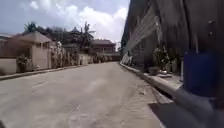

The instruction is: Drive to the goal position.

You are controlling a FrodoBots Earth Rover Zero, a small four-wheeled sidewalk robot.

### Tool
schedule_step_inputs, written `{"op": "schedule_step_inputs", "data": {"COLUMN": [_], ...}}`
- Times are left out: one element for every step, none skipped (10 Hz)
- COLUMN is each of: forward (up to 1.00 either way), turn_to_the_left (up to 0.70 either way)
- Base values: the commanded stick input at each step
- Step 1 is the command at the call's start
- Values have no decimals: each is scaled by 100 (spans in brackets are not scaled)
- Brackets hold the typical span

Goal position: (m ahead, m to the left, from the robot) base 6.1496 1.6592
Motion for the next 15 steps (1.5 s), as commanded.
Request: {"op": "schedule_step_inputs", "data": {"forward": [100, 100, 100, 100, 100, 100, 100, 100, 100, 100, 100, 100, 100, 100, 100], "turn_to_the_left": [0, 0, 0, 0, 0, 0, 0, 0, 0, 0, 0, 0, 0, 0, 0]}}
